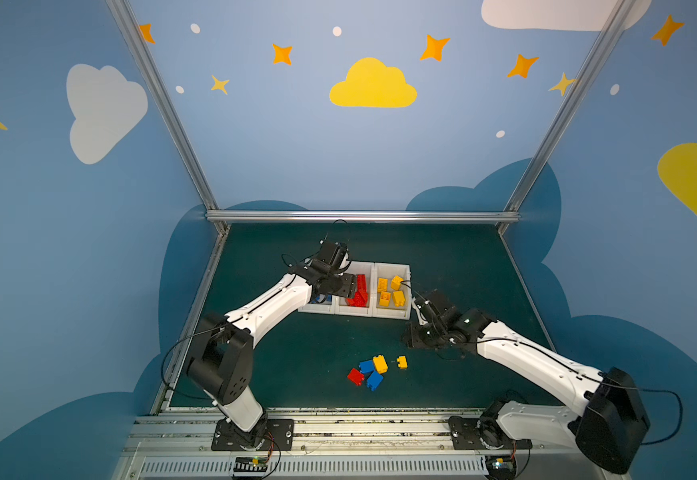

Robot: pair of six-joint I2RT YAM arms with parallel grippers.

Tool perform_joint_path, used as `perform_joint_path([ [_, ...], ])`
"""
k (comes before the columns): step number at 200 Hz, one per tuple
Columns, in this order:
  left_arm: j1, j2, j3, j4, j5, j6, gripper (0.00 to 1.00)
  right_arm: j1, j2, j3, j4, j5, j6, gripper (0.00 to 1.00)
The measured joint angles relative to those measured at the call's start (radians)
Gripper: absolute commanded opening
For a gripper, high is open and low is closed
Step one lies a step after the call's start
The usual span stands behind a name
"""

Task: Sort the legos into containers by color

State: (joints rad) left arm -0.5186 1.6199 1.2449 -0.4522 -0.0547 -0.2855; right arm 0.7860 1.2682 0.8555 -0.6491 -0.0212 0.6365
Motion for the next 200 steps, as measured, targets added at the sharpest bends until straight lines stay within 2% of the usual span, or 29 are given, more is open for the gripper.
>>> perform_joint_path([
  [55,0.009,-0.150,-0.167,0.021,0.003,-0.052,0.76,0.129,0.232,0.133,-0.066,-0.027,0.037,0.56],
  [100,0.013,-0.238,-0.286,0.041,0.003,-0.097,0.76,0.226,0.334,0.221,-0.070,-0.040,0.046,0.56],
  [159,0.013,-0.317,-0.361,0.058,0.001,-0.136,0.76,0.267,0.430,0.276,-0.097,-0.016,0.073,0.52],
  [200,0.013,-0.338,-0.406,0.077,0.005,-0.167,0.76,0.273,0.486,0.287,-0.140,0.012,0.087,0.46],
])
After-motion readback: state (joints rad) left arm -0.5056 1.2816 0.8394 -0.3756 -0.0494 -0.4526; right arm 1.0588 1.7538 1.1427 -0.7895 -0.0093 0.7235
